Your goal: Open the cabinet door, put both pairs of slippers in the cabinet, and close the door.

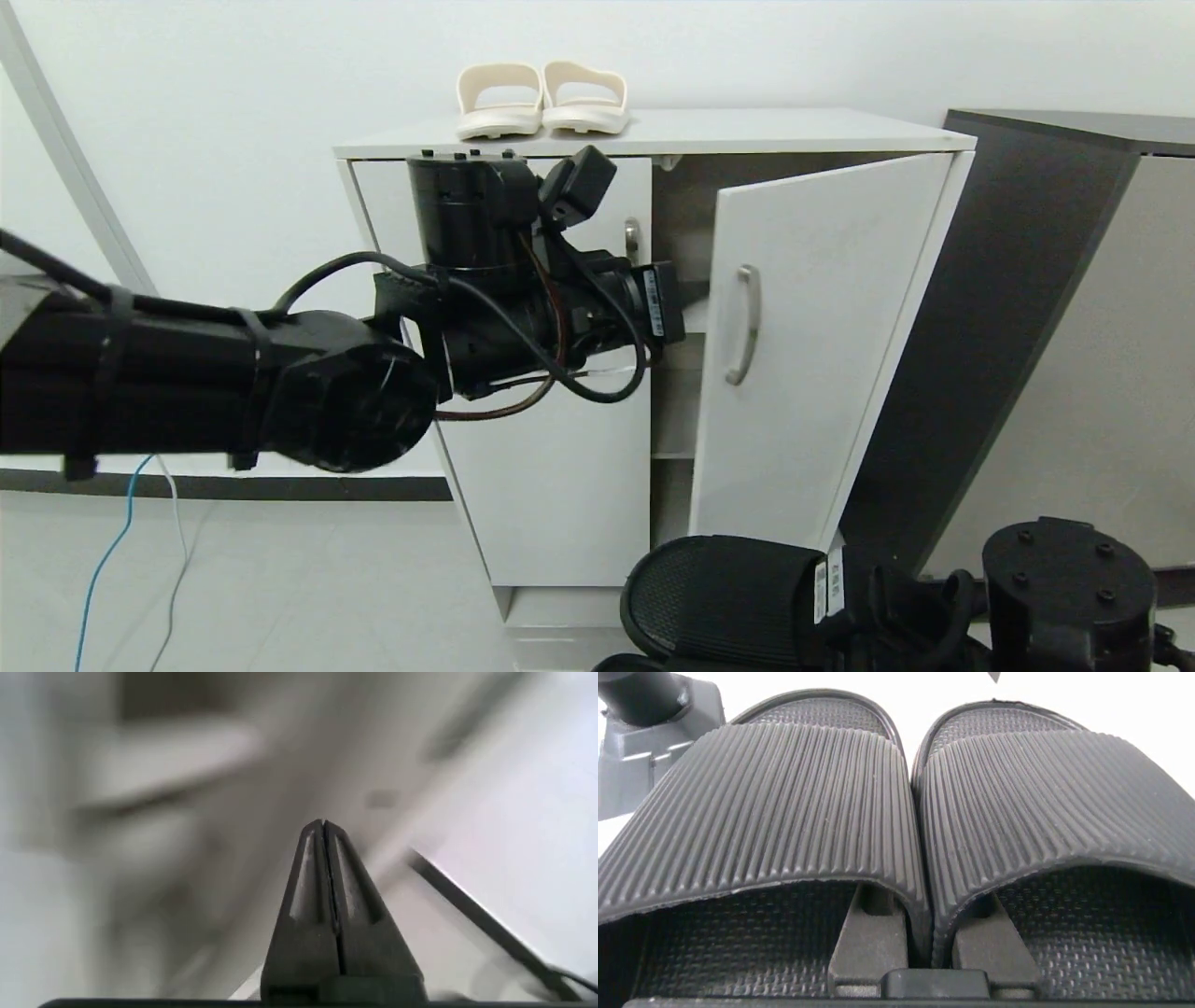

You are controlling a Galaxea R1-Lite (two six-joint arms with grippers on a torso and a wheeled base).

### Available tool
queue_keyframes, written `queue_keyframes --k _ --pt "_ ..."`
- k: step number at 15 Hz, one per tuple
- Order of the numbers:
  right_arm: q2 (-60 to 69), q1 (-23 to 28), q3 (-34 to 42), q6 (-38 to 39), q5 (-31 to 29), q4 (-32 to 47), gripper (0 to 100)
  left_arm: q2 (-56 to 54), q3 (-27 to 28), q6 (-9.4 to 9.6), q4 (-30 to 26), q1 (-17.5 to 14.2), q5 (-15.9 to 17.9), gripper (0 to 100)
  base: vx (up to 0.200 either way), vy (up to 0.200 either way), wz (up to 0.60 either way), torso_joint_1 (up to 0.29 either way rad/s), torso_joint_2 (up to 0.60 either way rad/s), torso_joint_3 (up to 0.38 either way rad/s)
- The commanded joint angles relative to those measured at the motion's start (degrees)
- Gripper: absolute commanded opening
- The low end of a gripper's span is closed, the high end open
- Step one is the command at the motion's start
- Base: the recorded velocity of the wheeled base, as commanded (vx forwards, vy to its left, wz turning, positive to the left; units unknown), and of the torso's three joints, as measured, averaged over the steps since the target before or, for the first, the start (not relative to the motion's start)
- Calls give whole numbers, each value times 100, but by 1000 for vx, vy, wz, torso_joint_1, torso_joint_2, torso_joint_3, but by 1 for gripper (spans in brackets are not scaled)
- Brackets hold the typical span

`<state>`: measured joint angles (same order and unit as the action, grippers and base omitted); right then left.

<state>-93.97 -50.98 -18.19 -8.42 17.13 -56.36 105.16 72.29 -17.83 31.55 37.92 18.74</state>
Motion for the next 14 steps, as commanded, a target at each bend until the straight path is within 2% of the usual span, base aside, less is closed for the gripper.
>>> queue_keyframes --k 1,4,5,6,8,10,12,14 --pt "-17 -26 0 -1 1 -7 0 -470 -356 52 97 374 7 0 -200 0 0 -2 2 12" --pt "-17 -8 -18 -1 -16 -16 0 -514 -400 87 115 321 -19 0 -200 0 0 4 -2 7" --pt "-8 62 -36 7 -25 -16 0 -584 -497 105 123 171 -46 0 -200 0 0 -7 7 7" --pt "-61 361 -150 16 -16 -16 0 -883 -813 237 123 -145 -54 0 0 0 0 0 0 0" --pt "-166 686 -247 25 -16 -16 0 -1674 -1622 439 123 -576 -28 0 0 0 0 0 0 0" --pt "-210 748 -282 34 -16 -16 0 -2544 -2483 456 115 -866 -46 0 0 0 0 0 0 0" --pt "-289 756 -299 34 -16 -24 0 -3880 -3819 474 106 -1112 -125 0 0 0 0 0 0 0" --pt "-298 765 -299 34 -16 -24 0 -4899 -4636 535 0 -1244 -423 0 0 0 0 0 0 0"
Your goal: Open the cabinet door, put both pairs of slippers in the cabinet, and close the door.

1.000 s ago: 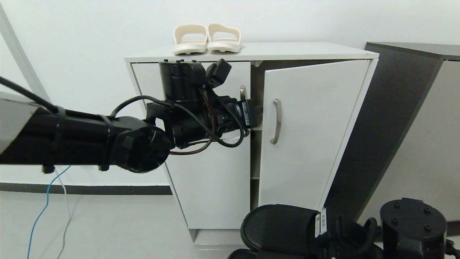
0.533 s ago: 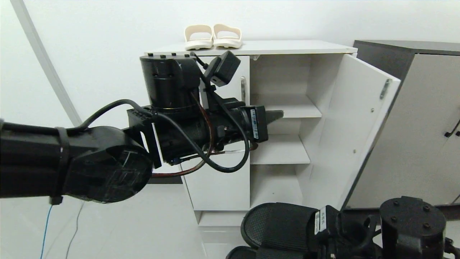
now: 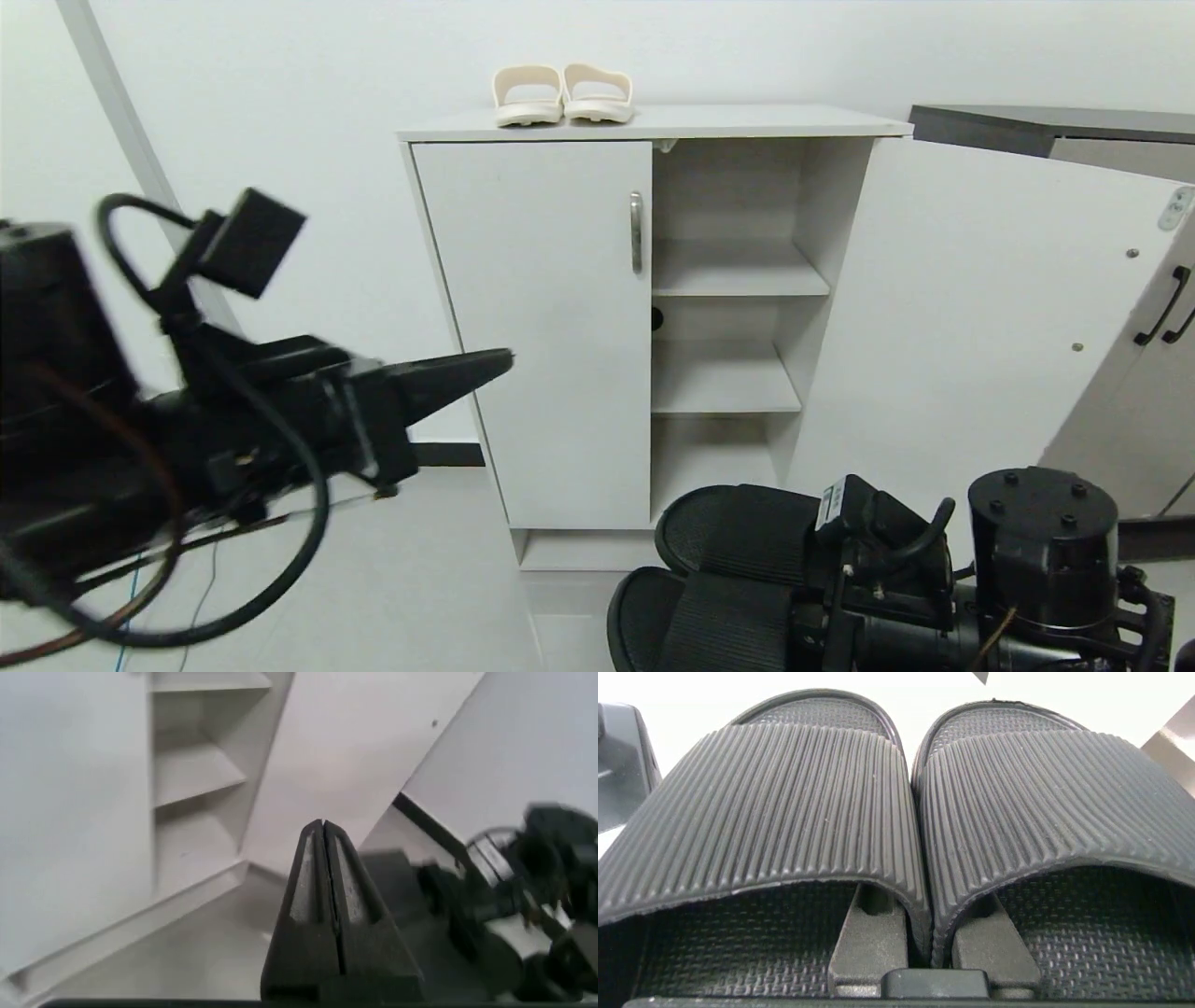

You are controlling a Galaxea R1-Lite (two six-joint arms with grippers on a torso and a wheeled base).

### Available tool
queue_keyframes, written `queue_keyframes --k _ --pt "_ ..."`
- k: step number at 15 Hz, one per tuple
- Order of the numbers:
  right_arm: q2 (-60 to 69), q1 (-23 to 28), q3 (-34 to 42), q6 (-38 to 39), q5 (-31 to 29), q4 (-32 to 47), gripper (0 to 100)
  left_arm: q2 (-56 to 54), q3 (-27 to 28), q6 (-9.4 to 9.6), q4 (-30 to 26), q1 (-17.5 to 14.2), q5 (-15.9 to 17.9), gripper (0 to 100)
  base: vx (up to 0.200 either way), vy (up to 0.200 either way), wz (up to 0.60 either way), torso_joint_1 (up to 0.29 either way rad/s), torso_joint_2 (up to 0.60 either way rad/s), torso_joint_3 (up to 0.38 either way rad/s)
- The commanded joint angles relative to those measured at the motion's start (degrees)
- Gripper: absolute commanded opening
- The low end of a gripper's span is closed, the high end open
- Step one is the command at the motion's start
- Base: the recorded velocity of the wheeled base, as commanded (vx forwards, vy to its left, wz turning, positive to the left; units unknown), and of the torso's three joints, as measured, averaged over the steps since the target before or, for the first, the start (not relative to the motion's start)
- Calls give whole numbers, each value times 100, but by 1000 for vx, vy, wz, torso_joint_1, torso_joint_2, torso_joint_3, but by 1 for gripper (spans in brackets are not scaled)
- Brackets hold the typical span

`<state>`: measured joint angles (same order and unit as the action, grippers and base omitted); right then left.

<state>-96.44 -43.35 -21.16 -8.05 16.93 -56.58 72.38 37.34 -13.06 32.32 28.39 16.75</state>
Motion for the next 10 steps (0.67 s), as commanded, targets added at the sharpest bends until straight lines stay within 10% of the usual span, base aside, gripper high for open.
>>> queue_keyframes --k 1,3,5,10 --pt "-50 2 -2 -4 3 -3 0 -2105 -1431 119 -270 -343 -497 0 0 0 0 0 0 0" --pt "-59 2 7 -4 3 -3 0 -2905 -1686 453 -1087 -466 -1367 0 0 0 0 0 0 0" --pt "-68 2 7 -4 3 -3 0 -3608 -1994 849 -1799 -1231 -2044 0 0 0 0 0 0 0" --pt "-50 2 16 -13 3 -3 0 -5550 -3488 928 -1931 -2980 -2062 0 0 0 0 0 0 0"
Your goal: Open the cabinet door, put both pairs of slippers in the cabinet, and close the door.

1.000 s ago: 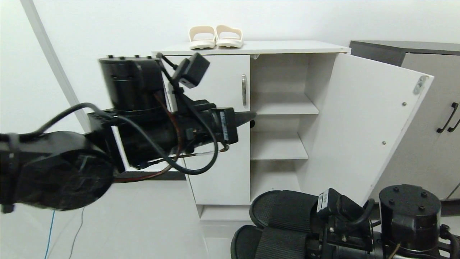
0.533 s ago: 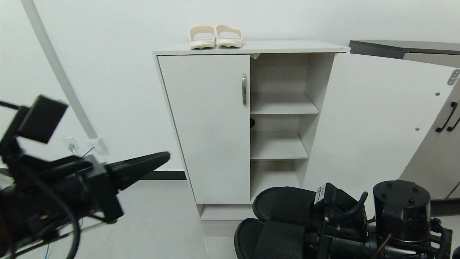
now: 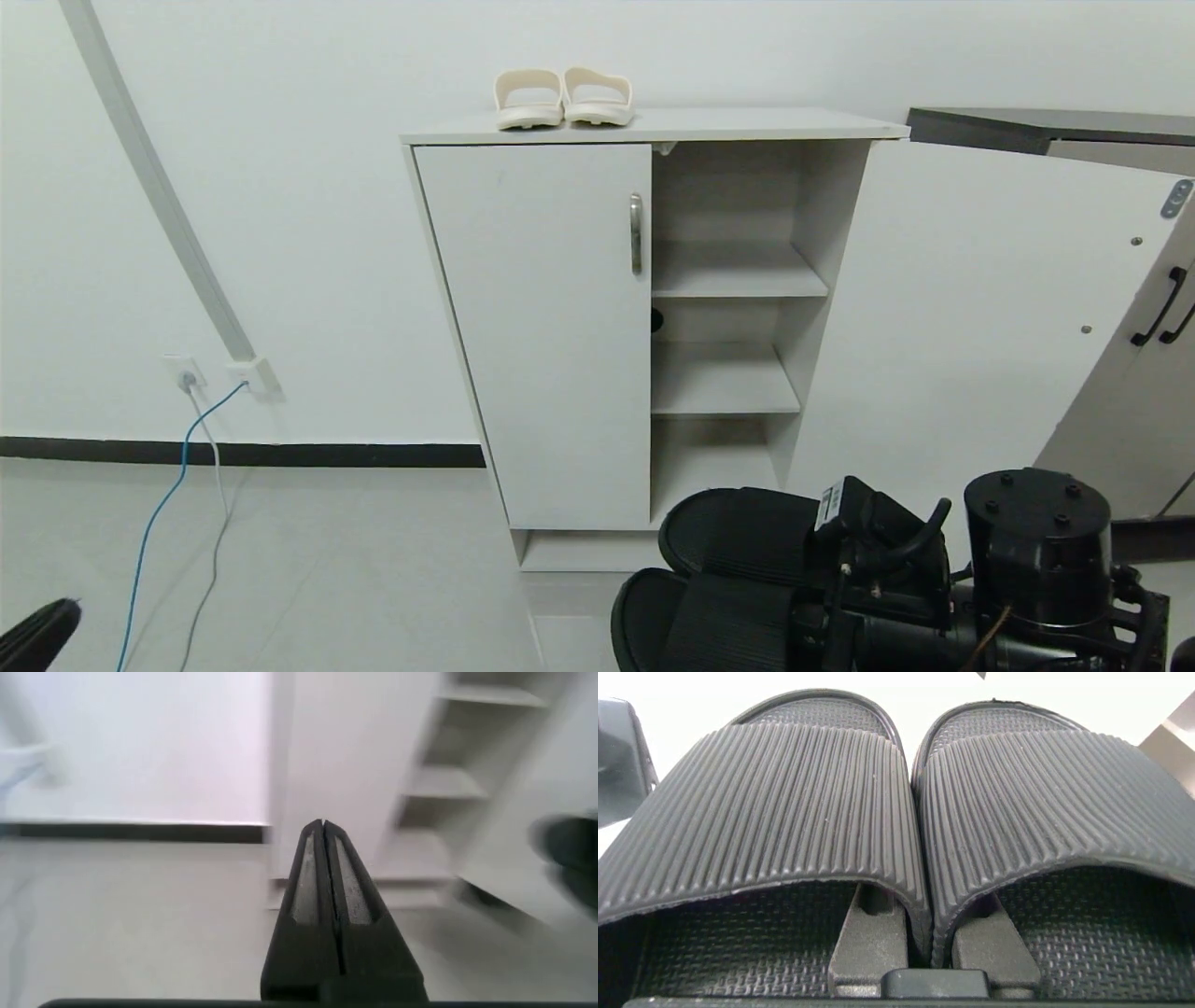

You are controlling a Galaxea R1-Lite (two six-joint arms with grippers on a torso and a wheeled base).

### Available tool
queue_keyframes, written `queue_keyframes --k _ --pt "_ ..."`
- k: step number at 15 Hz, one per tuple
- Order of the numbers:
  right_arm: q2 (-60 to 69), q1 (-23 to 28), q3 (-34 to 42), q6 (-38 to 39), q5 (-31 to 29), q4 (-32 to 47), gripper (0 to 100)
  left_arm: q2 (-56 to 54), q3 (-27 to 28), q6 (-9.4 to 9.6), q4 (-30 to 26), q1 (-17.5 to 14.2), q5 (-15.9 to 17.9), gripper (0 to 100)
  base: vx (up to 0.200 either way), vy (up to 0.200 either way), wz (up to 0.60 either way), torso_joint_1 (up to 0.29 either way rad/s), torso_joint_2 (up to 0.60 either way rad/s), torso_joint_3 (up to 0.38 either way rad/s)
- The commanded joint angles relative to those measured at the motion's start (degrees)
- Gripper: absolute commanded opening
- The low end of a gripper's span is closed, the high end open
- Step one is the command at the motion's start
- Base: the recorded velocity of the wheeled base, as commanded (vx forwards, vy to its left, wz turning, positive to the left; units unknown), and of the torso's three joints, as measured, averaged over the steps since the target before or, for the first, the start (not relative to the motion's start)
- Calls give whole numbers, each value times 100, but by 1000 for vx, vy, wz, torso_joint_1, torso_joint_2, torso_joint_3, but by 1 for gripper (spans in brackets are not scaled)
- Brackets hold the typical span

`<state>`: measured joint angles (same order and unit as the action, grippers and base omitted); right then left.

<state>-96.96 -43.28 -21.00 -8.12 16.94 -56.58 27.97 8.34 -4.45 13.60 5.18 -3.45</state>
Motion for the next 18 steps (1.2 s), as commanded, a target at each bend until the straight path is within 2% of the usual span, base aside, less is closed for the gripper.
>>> queue_keyframes --k 1,3,4,5,7,9,10,11,12,13,14,15,16,17,18 --pt "2 -5 0 -5 11 -3 0 -1408 -684 67 -121 -808 -42 0 0 0 0 0 0 0" --pt "-7 -5 0 -14 11 -3 0 -2006 -807 120 -464 -878 2 0 0 0 0 0 0 0" --pt "-7 -14 0 -14 2 -3 0 -2339 -825 129 -824 -878 99 0 0 0 0 0 0 0" --pt "-7 -14 0 -14 2 -3 0 -2348 -825 137 -1026 -878 99 0 0 0 0 0 0 0" --pt "-16 -14 0 -14 11 -3 0 -2392 -825 181 -1044 -799 116 0 0 0 0 0 0 0" --pt "-7 -23 0 -23 11 -3 0 -2779 -825 506 -1062 -536 222 0 0 0 0 0 0 0" --pt "-7 -23 0 -23 2 -3 0 -2797 -825 621 -1070 -527 486 0 0 0 0 0 0 0" --pt "2 -41 0 -23 2 -11 0 -2797 -825 647 -1070 -527 670 0 0 0 0 0 0 0" --pt "20 -49 0 -32 2 -11 0 -2797 -825 744 -1097 -527 345 0 0 0 0 0 0 0" --pt "37 -58 0 -32 2 -11 0 -2797 -816 761 -1413 -527 -253 0 0 0 0 0 0 0" --pt "55 -58 0 -23 2 -11 0 -2797 -825 612 -1352 -527 -226 0 0 0 0 0 0 0" --pt "55 -67 -9 -23 2 -11 0 -2797 -825 550 -1360 -527 11 0 0 0 0 0 0 0" --pt "28 -67 -18 -23 -16 -11 0 -2788 -825 586 -1360 -527 415 0 0 0 0 0 0 0" --pt "2 -67 -53 -14 -121 -11 0 -2788 -825 673 -1360 -527 582 0 0 0 0 0 0 0" --pt "-16 -76 -79 -5 -253 -3 0 -2788 -825 691 -1360 -527 591 0 0 0 0 0 0 0"
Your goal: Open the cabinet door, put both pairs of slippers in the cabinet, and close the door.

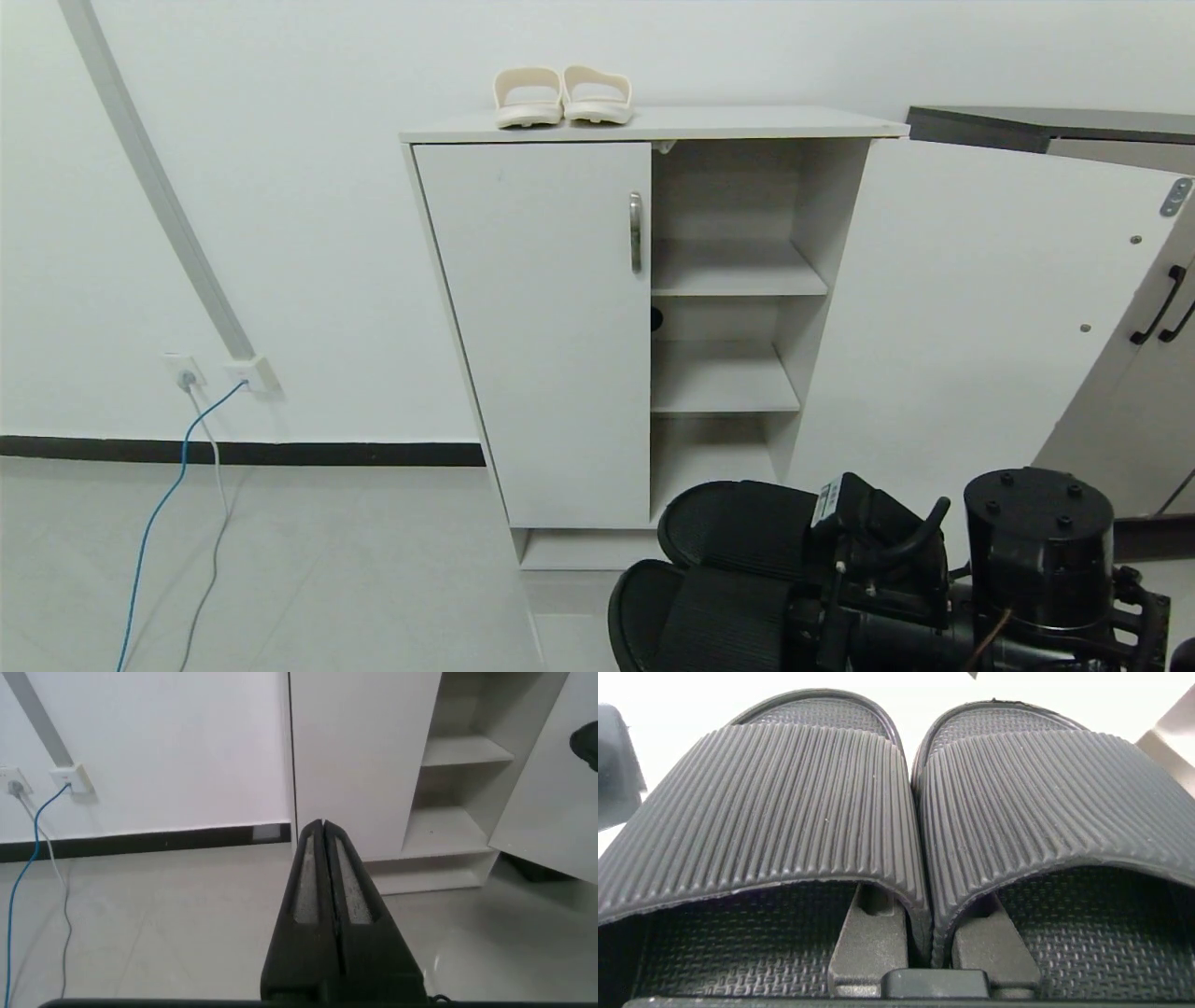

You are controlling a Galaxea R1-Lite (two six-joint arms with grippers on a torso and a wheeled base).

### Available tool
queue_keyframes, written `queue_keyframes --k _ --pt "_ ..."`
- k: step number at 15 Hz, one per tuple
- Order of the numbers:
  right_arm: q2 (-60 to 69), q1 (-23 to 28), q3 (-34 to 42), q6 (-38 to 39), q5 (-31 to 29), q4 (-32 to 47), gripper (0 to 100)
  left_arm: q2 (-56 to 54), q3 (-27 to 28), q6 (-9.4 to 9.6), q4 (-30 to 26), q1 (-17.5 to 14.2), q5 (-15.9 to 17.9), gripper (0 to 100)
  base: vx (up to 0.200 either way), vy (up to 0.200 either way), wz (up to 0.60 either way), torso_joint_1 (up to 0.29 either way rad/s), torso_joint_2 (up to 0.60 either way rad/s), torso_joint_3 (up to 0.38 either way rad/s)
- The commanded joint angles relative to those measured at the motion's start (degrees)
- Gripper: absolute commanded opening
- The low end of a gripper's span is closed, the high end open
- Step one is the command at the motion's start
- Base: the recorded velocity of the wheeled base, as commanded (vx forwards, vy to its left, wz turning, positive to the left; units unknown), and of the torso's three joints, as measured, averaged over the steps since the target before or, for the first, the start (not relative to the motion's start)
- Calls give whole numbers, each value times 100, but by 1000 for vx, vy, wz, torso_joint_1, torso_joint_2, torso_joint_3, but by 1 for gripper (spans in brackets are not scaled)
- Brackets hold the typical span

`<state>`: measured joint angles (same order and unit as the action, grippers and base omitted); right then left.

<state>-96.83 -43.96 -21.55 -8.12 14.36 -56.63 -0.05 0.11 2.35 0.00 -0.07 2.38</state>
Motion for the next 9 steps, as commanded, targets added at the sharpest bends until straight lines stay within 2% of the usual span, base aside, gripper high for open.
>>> queue_keyframes --k 1,3,5,9 --pt "-240 -139 -130 82 -671 -6 0 14 -2 2 0 -1 0 0 0 0 0 0 0 0" --pt "-697 -535 -341 768 -1937 -191 0 5 -2 -33 0 -1 0 0 0 0 0 0 0 0" --pt "-1330 -781 -886 1269 -2957 -420 0 5 -2 -33 0 -1 0 0 0 0 0 0 0 0" --pt "-2112 -939 -1721 1700 -4064 -411 0 5 -2 -42 -9 -1 0 0 0 0 0 0 0 0"
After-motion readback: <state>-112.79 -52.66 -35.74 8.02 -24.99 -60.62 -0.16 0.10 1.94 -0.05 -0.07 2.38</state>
